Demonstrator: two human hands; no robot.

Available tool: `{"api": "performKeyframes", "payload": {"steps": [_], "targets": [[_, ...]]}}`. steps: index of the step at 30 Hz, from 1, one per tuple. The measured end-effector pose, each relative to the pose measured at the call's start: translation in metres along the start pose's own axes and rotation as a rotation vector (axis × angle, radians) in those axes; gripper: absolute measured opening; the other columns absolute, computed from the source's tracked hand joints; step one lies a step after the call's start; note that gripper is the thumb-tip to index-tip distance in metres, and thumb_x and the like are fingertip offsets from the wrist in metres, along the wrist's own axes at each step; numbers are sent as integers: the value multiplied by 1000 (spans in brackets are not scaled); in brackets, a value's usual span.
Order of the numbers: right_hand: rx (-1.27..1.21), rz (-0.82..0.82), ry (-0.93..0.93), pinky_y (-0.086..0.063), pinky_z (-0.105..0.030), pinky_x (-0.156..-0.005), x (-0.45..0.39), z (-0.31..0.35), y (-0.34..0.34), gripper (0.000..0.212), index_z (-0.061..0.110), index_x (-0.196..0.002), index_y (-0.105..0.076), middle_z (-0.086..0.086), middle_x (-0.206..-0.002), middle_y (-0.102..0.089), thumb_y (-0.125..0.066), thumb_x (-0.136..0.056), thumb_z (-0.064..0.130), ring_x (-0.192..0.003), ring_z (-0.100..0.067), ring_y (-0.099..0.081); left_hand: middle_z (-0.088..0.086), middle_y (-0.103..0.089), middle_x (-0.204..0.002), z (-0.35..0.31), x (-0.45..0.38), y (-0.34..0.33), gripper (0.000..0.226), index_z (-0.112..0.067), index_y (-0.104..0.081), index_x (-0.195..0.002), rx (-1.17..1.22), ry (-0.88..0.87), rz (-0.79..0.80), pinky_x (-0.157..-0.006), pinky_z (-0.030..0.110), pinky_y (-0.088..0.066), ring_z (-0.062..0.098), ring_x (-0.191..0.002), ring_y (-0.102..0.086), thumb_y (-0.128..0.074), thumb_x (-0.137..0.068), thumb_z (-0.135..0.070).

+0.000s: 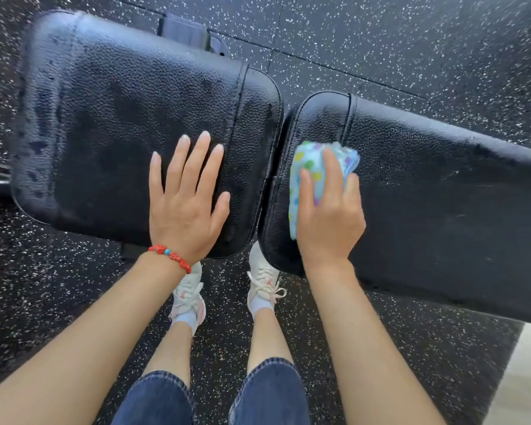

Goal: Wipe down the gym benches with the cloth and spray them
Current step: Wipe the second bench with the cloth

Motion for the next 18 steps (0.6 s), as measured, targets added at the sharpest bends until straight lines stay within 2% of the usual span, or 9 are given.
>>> {"api": "performKeyframes", "payload": {"steps": [2, 5, 10, 14, 18], "targets": [[-11, -31, -77, -46, -29, -49, -45, 2, -7, 35, 13, -111, -65, -14, -82, -62, -55, -85, 35, -64, -29, -61, 12, -35, -149, -1, 0, 0, 53, -9, -37, -141, 8, -7, -4, -111, 54, -14, 30, -138, -25, -40, -93, -29], [-41, 51, -168, -45, -33, -60, -72, 1, -22, 39, 18, -123, -57, -15, -100, -61, -51, -90, 37, -82, -32, -61, 11, -35, -148, 0, 0, 0, 53, -9, -38, -141, 9, -11, -6, -111, 54, -15, 30, -138, -27, -41, -93, -29], [7, -18, -29, -46, -30, -43, -6, 10, -6, 34, 13, -114, -62, -11, -75, -58, -51, -90, 34, -56, -25, -57, 12, -37, -148, -1, -1, 3, 52, -9, -39, -140, 56, -12, 5, -111, 54, -15, 29, -137, -27, -42, -92, -28], [15, 76, 47, -46, -28, -48, 56, 22, 5, 32, 14, -118, -55, -8, -73, -55, -46, -94, 34, -56, -20, -54, 14, -38, -146, 7, 0, 13, 51, -6, -43, -138, 111, -9, 0, -110, 55, -17, 30, -137, -27, -43, -91, -27], [-220, 142, -79, -40, -22, -57, 56, 44, -1, 36, 14, -117, -57, -9, -82, -59, -50, -90, 35, -68, -14, -51, 14, -38, -146, 36, 3, 27, 51, -6, -43, -138, 87, 45, -37, -110, 55, -16, 31, -136, -28, -43, -91, -27]]}}
Point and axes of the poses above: each hand's wrist, its own x-axis away from the middle knuckle, its own y-axis out of the back of the hand, z = x × y, the point moved 8 cm from there along -x, towards the middle knuckle
